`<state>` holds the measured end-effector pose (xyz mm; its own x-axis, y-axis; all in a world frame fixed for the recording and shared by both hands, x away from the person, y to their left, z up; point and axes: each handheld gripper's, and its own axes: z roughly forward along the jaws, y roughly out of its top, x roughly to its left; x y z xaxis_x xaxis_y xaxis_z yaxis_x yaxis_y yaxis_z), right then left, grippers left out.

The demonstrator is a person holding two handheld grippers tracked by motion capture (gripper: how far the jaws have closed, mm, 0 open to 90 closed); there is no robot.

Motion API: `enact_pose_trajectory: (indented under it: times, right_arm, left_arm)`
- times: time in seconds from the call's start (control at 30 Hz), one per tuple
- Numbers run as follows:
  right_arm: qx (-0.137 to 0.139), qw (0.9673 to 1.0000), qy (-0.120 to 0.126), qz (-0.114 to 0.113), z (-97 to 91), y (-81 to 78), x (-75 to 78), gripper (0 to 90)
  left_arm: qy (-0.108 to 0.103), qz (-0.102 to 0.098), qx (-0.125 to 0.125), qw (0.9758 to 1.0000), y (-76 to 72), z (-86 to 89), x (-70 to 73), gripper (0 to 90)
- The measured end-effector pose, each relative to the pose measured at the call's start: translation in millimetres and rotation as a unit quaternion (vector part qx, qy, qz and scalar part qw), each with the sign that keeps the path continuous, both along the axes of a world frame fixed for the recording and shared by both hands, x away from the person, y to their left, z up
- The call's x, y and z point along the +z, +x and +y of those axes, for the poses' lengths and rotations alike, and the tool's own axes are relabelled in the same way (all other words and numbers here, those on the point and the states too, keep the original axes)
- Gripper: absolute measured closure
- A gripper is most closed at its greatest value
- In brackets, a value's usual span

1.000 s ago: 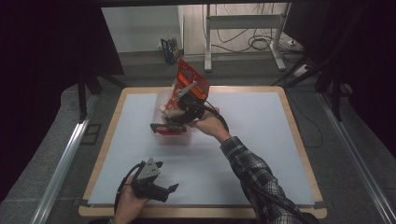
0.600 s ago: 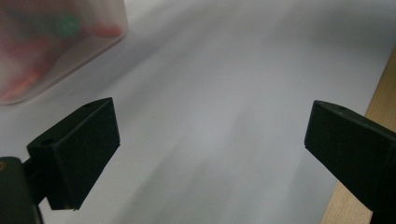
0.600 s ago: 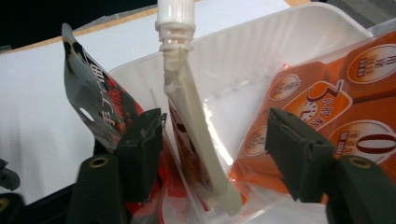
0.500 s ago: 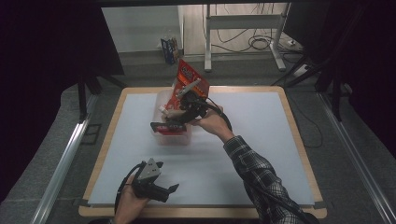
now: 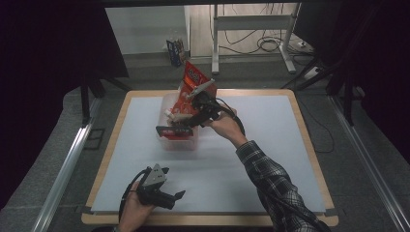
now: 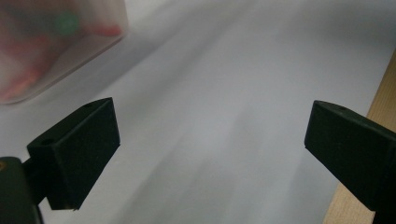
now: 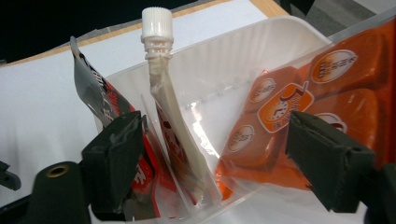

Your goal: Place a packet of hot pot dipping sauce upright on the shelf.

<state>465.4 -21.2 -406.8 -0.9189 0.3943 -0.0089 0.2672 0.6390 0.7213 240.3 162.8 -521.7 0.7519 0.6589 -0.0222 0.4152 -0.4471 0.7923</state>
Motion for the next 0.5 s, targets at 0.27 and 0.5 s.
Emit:
enact_pose_trajectory:
  times: [0.27, 0.5]
  right_arm:
    - [-0.007, 0.9999, 0.013, 0.000, -11.5, 0.7, 5.2, 14.4]
    - [-0.011, 0.9996, 0.024, -0.004, -23.1, -0.7, 10.6, 13.1]
  left_arm:
    - [0.000, 0.001, 0.001, 1.0000, 0.3, 0.1, -0.5, 3.1]
    - [-0.001, 0.001, 0.002, 1.0000, 0.5, 0.2, -0.7, 3.1]
